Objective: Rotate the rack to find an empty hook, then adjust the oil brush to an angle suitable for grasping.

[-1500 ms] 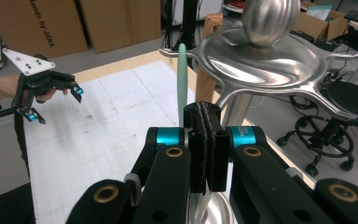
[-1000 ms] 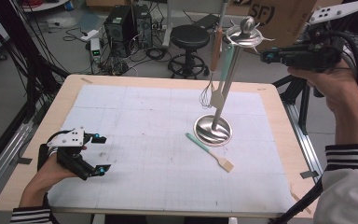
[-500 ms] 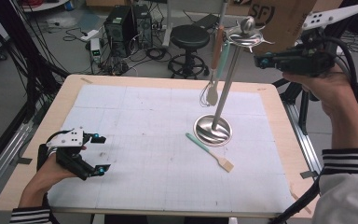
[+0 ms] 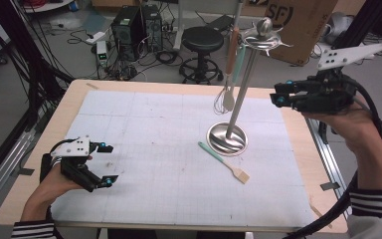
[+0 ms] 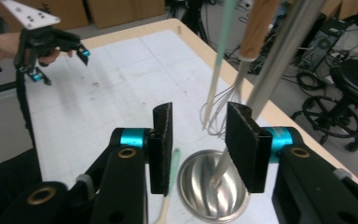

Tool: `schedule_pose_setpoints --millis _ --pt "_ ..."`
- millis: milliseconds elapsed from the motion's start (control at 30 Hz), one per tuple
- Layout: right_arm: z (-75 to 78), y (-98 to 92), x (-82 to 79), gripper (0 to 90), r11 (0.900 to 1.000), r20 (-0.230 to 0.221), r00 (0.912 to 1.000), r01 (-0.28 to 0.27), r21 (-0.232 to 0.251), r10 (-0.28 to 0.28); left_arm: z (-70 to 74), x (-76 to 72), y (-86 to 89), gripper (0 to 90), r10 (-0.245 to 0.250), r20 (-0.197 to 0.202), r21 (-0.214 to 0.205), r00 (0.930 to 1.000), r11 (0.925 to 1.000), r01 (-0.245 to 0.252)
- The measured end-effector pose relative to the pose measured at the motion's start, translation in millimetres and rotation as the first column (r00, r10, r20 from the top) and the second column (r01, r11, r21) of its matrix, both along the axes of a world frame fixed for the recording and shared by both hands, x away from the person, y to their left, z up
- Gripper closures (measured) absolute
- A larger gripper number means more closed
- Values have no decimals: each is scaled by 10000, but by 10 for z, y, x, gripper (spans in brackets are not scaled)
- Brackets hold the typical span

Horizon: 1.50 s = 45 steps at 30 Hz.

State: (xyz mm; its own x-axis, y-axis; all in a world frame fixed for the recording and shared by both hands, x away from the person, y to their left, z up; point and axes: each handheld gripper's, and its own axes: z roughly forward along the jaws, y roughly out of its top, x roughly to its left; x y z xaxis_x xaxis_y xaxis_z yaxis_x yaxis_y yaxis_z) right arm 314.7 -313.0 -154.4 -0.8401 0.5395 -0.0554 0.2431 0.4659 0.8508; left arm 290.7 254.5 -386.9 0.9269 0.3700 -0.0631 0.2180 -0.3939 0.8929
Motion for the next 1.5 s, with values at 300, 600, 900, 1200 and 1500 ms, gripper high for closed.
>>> schedule_pose_setpoints --millis 300,600,900,1200,1500 --pt "-308 44 -112 98 9986 -153 9986 500 -171 -503 3 4 5 17 47 21 -23 10000 10000 -47" --pt "-575 60 -177 0 9997 -229 9996 -133 227 138 8 9 25 17 138 11 -141 9999 9998 -138" --pt "-745 120 -200 0 9991 -360 9984 -427 82 430 16 4 37 17 133 28 -153 9999 9998 -133" --pt "-945 165 -198 1 9980 -571 9965 -622 -105 615 21 -7 41 17 181 62 -93 9998 9998 -180" --pt "-1098 194 -179 164 9940 -922 9905 -1050 -300 1019 10 15 45 17 163 18 -128 9999 9998 -162"
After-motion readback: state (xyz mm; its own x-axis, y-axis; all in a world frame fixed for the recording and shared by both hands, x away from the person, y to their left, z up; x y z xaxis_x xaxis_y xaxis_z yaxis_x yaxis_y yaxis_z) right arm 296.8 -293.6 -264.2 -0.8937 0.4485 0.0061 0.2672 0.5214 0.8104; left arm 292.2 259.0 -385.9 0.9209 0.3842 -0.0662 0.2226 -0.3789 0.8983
